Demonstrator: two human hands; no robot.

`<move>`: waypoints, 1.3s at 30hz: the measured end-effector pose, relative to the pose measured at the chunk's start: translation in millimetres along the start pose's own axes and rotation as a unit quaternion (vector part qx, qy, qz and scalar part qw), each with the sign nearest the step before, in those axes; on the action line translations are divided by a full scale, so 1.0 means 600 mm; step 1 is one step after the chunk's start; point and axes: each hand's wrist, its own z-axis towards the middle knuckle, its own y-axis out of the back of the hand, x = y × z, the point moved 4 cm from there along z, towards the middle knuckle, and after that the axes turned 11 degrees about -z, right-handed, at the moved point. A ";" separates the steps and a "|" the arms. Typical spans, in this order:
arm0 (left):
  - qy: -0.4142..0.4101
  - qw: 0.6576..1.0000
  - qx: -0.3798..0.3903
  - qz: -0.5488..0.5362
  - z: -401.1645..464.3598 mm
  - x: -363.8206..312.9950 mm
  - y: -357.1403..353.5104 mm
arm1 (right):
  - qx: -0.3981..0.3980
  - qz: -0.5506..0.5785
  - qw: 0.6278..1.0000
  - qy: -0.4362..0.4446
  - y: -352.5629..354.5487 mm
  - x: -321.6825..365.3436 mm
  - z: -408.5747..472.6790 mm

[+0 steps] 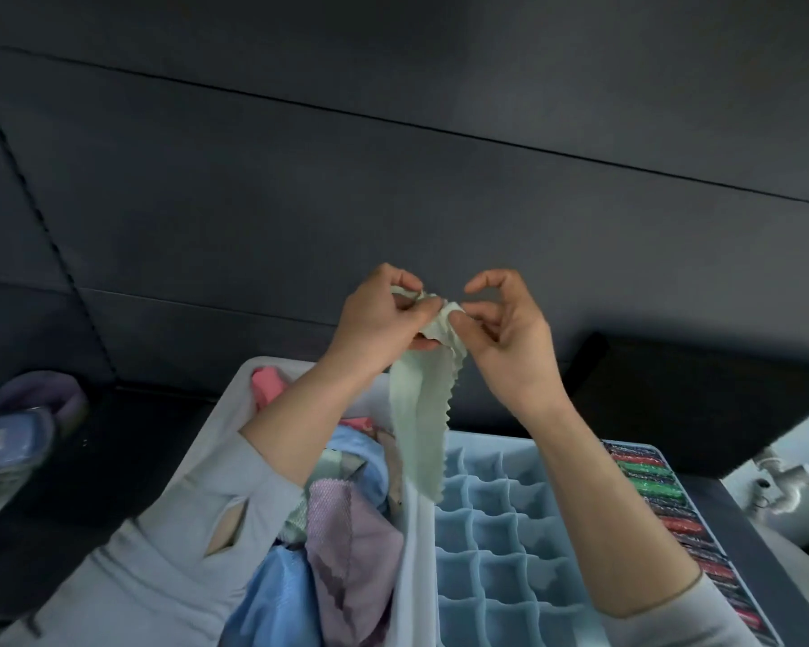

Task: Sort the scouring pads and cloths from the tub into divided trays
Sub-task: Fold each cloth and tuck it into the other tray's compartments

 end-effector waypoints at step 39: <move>-0.048 0.995 0.059 0.063 -0.024 0.005 0.033 | 0.103 0.058 0.986 -0.120 0.068 -0.034 0.001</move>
